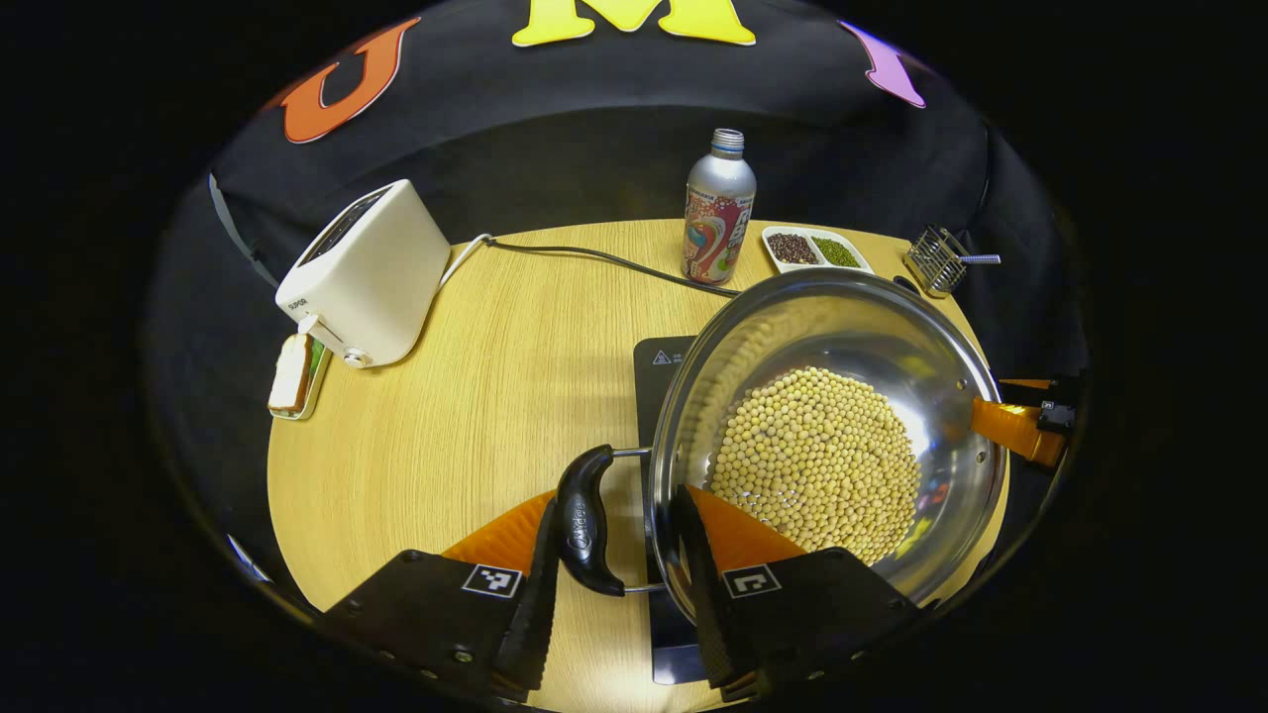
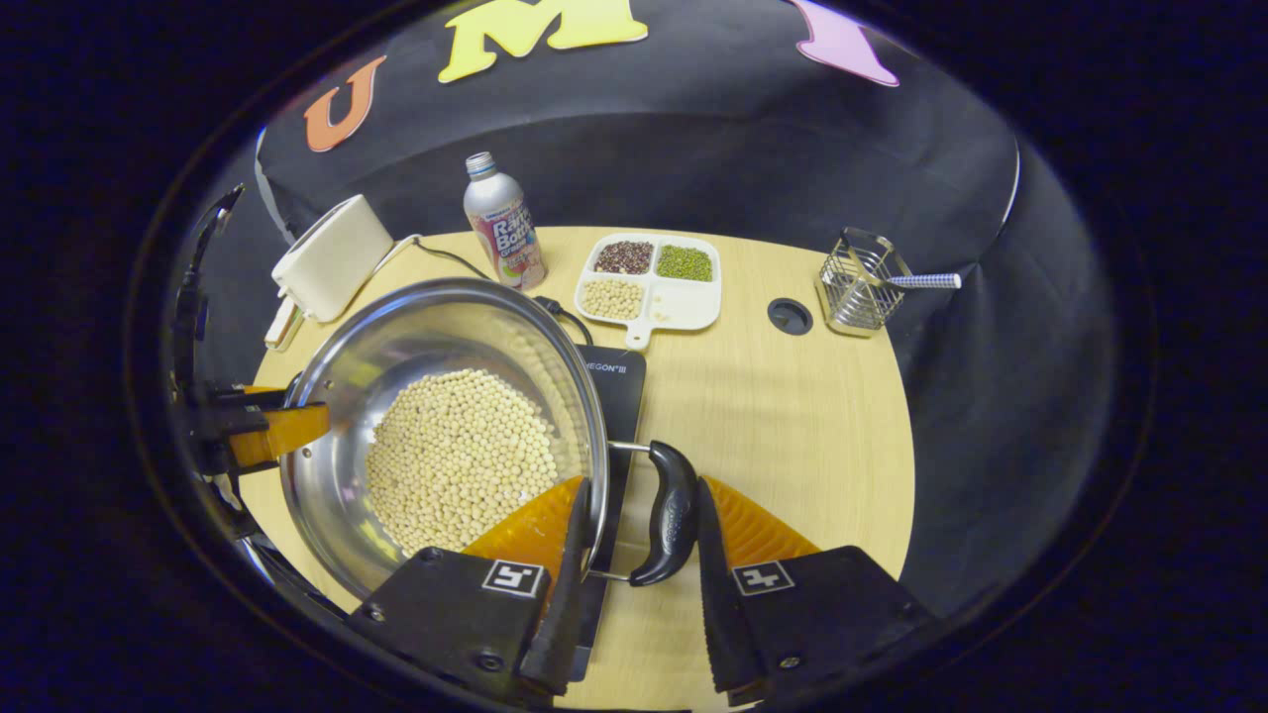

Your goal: First push the handle of the pot to place it horizontally, then grasp the pot with both hands and set it on the induction cooktop.

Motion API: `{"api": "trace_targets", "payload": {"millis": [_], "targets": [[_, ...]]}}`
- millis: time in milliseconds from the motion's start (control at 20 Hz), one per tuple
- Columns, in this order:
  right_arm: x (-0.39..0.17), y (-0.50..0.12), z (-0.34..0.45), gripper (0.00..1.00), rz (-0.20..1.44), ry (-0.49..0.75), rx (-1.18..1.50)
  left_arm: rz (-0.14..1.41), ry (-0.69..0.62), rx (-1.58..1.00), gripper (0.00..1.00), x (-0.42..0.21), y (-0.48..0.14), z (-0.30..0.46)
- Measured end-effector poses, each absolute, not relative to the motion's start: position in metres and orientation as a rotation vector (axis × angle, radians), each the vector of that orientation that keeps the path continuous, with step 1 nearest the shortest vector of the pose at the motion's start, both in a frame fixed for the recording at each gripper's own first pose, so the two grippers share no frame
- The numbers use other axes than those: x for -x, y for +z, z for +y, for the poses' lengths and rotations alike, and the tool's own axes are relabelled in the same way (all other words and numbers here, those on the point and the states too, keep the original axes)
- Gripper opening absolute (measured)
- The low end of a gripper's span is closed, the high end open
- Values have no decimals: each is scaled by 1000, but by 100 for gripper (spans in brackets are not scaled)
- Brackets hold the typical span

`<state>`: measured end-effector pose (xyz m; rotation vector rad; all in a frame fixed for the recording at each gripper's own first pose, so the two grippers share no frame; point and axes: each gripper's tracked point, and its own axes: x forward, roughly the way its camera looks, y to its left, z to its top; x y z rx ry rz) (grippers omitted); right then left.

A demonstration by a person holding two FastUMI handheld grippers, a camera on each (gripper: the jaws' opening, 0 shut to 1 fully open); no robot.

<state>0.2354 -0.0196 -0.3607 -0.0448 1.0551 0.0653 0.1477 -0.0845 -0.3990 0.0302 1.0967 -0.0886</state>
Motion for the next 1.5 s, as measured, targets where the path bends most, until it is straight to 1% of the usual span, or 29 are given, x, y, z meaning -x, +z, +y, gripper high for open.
{"api": "trace_targets", "payload": {"millis": [150, 200, 350, 400, 500, 550, 600, 650, 700, 750, 800, 850, 900, 1050, 1350, 1400, 1500], "targets": [[-235, -360, -19, 55, 1052, 58, 35, 1100, -97, -32, 59, -148, -399, -84], [-235, -359, -20, 53, 1050, 56, 32, 1097, -97, -34, 59, -150, -399, -85], [-235, -359, -21, 56, 1048, 53, 25, 1093, -100, -31, 59, -150, -399, -85], [-235, -359, -21, 53, 1046, 53, 25, 1091, -97, -30, 59, -151, -398, -85], [-235, -358, -21, 53, 1048, 49, 32, 1087, -101, -26, 59, -151, -398, -84], [-235, -358, -21, 57, 1045, 44, 26, 1075, -99, -14, 50, -152, -398, -86], [-236, -357, -21, 58, 1037, 44, 17, 1069, -104, -11, 50, -153, -399, -86], [-237, -357, -21, 60, 1027, 40, 8, 1066, -110, -9, 64, -152, -400, -86], [-234, -357, -23, 62, 1026, 41, 7, 1060, -113, -1, 66, -151, -400, -88], [-231, -361, -22, 66, 1033, 44, 9, 1051, -117, 8, 71, -149, -398, -88], [-228, -360, -21, 69, 1024, 44, -1, 1032, -108, 8, 88, -151, -395, -86], [-227, -358, -21, 72, 1010, 34, 5, 1009, -94, 2, 100, -152, -389, -82], [-227, -358, -25, 75, 986, 20, 19, 975, -80, -6, 97, -156, -386, -78], [-225, -344, -16, 78, 925, 30, 15, 903, -64, -7, 97, -159, -371, -75], [-222, -319, -14, 77, 829, 22, 60, 827, -58, -11, 97, -154, -351, -77], [-221, -315, -13, 79, 819, 24, 67, 816, -59, -19, 97, -155, -350, -74], [-219, -310, -7, 77, 811, 31, 73, 807, -62, -19, 97, -154, -347, -74]]}}
